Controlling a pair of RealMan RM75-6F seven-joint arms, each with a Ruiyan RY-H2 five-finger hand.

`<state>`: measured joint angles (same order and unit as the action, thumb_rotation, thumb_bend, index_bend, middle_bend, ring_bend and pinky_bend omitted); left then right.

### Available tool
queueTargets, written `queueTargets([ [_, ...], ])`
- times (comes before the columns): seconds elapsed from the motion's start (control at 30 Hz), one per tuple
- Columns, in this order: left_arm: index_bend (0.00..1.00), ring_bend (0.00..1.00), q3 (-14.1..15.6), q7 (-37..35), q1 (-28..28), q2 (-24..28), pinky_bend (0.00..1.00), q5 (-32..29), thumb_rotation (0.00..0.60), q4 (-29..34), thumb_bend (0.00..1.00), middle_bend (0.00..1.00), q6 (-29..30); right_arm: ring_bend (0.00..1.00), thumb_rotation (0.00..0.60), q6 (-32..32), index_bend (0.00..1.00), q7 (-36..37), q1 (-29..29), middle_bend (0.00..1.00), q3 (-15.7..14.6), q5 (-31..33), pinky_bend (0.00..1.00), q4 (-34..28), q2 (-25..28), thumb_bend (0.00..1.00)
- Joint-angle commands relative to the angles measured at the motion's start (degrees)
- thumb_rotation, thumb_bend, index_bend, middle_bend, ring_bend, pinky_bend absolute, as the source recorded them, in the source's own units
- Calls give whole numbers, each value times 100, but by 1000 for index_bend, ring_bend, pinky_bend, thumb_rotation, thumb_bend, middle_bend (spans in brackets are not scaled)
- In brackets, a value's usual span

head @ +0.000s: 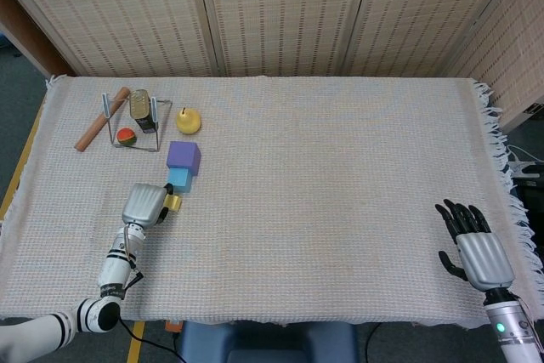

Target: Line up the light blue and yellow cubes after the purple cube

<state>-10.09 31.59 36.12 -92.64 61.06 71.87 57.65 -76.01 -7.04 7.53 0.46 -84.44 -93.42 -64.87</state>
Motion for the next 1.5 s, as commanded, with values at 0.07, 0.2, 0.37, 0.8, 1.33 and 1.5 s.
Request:
queueTargets([
  [0.07, 369, 1000, 15, -32, 6, -5, 1000, 16, 600, -13, 383, 1000, 37, 0, 600, 6, 0, -1, 2, 0, 0, 11, 0, -5, 3, 132],
  [0.2, 338, 1000, 39, -91, -3, 8, 1000, 40, 600, 4, 384, 1000, 67, 0, 600, -6, 0, 0, -2, 0, 7, 22, 0, -6, 6, 131],
  [0.37, 333, 1000, 48, -93, 12, -1, 1000, 31, 600, 1, 383, 1000, 65, 0, 600, -7, 0, 4, -2, 0, 4, 22, 0, -9, 10, 131],
  [0.8, 356, 1000, 479, -378, -555, 492, 1000, 656, 600, 805, 383, 1000, 930, 0, 600, -99, 0, 66, -41, 0, -32, -78, 0, -46, 62, 131],
  [1.33, 366, 1000, 897, -421, -764, 552, 1000, 995, 600, 706, 608, 1000, 696, 0, 600, -34, 0, -28, -15, 0, -62, -89, 0, -75, 24, 131],
  [1.5, 308, 1000, 780, -363, -681, 425, 1000, 877, 600, 501, 658, 1000, 539, 0, 600, -17, 0, -30, -16, 0, -70, -73, 0, -85, 34, 131],
])
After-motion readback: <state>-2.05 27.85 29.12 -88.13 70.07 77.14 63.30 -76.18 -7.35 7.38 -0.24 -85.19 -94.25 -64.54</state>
